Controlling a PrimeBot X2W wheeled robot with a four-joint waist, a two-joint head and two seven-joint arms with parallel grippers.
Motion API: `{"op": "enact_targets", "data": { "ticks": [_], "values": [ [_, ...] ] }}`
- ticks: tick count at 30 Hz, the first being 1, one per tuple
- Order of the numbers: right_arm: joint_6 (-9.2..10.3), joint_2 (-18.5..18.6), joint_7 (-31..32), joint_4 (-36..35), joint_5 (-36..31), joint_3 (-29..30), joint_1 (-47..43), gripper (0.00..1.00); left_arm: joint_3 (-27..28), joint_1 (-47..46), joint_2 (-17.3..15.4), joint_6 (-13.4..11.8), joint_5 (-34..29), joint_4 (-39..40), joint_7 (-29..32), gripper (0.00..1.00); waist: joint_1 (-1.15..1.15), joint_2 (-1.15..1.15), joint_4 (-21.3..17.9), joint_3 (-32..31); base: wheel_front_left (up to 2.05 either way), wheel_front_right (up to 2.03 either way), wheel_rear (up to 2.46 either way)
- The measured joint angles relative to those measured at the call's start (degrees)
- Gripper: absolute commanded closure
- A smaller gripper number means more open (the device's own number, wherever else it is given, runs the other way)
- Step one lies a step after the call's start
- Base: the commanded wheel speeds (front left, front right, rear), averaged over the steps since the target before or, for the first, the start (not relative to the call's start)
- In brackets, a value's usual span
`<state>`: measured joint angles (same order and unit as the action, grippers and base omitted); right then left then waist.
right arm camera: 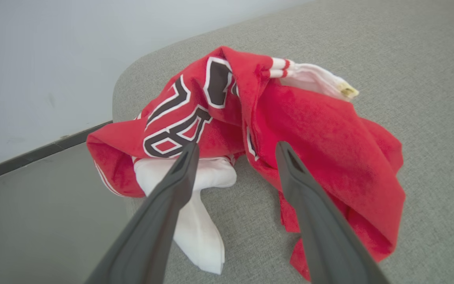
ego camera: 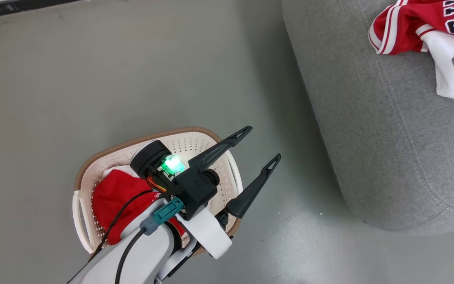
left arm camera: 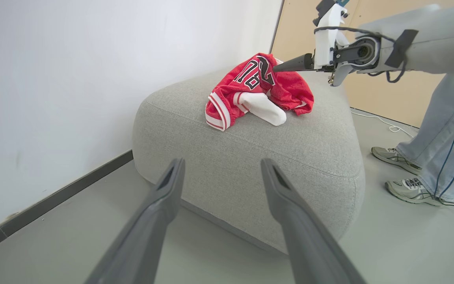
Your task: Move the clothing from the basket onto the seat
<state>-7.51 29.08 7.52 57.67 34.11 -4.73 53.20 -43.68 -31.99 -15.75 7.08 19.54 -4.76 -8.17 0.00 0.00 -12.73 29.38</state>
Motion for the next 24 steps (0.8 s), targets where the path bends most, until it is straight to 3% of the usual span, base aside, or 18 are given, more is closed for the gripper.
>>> {"op": "enact_targets", "data": {
  "ticks": [7,24],
  "values": [
    [0.00,1.1,-0.3,-2.2,1.6,-2.3,-1.8,0.00,-2.0,0.1,0.0,0.0,0.1,-0.6,-0.3,0.00,0.00,0.00,-0.5,-2.2,0.00,0.00,0.00],
    [0.00,2.0,-8.1,-12.2,2.7,-7.5,-6.3,0.00,-2.3,1.5,0.3,0.1,1.5,-2.5,-2.0,0.00,0.00,0.00,-1.1,-7.4,0.00,0.00,0.00]
  ]
}}
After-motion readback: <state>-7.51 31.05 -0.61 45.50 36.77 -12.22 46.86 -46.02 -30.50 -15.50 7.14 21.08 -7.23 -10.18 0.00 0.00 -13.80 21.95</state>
